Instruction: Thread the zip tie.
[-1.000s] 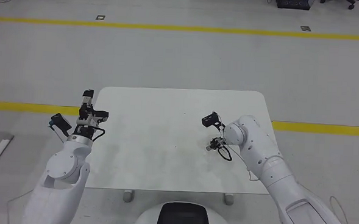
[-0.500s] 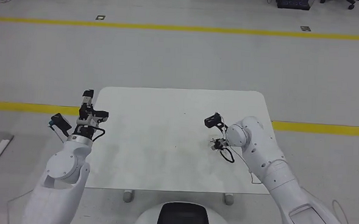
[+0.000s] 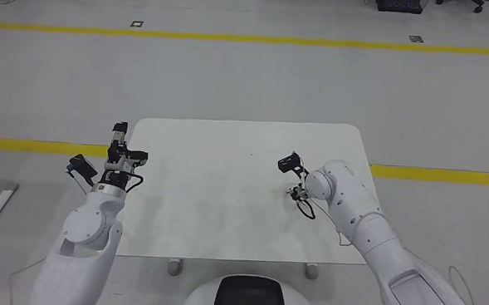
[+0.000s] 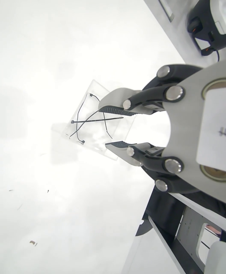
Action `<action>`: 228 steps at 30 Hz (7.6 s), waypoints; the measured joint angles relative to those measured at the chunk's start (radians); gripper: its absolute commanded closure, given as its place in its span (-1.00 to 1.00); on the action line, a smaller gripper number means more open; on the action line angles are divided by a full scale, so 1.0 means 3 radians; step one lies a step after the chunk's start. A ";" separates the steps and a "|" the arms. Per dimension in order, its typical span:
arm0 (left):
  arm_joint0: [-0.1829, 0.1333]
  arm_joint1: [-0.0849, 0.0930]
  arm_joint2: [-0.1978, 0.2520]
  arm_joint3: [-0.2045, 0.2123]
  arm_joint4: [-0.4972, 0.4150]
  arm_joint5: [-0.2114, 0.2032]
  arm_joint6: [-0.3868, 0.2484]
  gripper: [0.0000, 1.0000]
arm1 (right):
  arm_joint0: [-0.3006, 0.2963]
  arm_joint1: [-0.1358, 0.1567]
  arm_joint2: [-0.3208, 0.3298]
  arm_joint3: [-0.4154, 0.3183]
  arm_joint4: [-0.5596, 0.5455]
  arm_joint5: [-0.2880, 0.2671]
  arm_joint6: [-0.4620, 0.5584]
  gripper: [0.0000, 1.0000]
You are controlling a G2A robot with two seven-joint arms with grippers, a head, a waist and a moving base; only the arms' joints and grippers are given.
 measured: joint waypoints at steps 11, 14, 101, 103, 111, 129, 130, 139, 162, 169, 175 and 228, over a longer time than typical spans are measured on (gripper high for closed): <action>0.0000 0.0000 0.0000 0.0000 0.0000 0.0000 0.0000 -1.00 | 0.0141 -0.0075 -0.0133 0.0388 0.0101 -0.0037 -0.0122 0.52; 0.0000 0.0000 0.0000 0.0000 0.0000 0.0000 0.0000 -1.00 | 0.0178 -0.0096 -0.0165 0.0487 0.0123 -0.0042 -0.0153 0.56; 0.0000 0.0000 0.0000 0.0000 0.0000 0.0000 0.0000 -1.00 | -0.0759 0.0281 0.0892 -0.0868 0.0385 -0.0681 -0.0239 1.00; 0.0000 0.0000 0.0000 0.0000 0.0000 0.0000 0.0000 -1.00 | -0.0789 0.0315 0.0917 -0.0914 0.0576 -0.0676 -0.0240 1.00; 0.0000 0.0000 0.0000 0.0000 0.0000 0.0000 0.0000 -1.00 | -0.0772 0.0381 0.0896 -0.0916 0.1096 -0.0674 -0.0159 1.00; 0.0000 0.0000 0.0000 0.0000 0.0000 0.0000 0.0000 -1.00 | -0.1181 0.0511 0.1061 -0.1000 0.2312 -0.0674 -0.0873 1.00; 0.0000 0.0000 0.0000 0.0000 0.0000 0.0000 0.0000 -1.00 | -0.1224 0.0533 0.1077 -0.1032 0.2498 -0.0674 -0.0883 1.00; 0.0000 0.0000 0.0000 0.0000 0.0000 0.0000 0.0000 -1.00 | -0.1254 0.0586 0.1093 -0.1031 0.2996 -0.0674 -0.0791 1.00; 0.0000 0.0000 0.0000 0.0000 0.0000 0.0000 0.0000 -1.00 | -0.1729 0.0548 0.1374 -0.1103 0.4481 -0.0674 -0.0838 1.00; 0.0000 0.0000 0.0000 0.0000 0.0000 0.0000 0.0000 -1.00 | -0.1732 0.0544 0.1382 -0.1092 0.4530 -0.0674 -0.0821 1.00; 0.0000 0.0000 0.0000 0.0000 0.0000 0.0000 0.0000 -1.00 | -0.1733 0.0544 0.1382 -0.1092 0.4530 -0.0673 -0.0825 1.00; -0.0232 -0.0057 0.1450 -0.0268 0.1113 0.0564 -0.0986 -1.00 | -0.1953 0.0342 0.1358 -0.1103 0.5042 -0.0674 -0.1364 1.00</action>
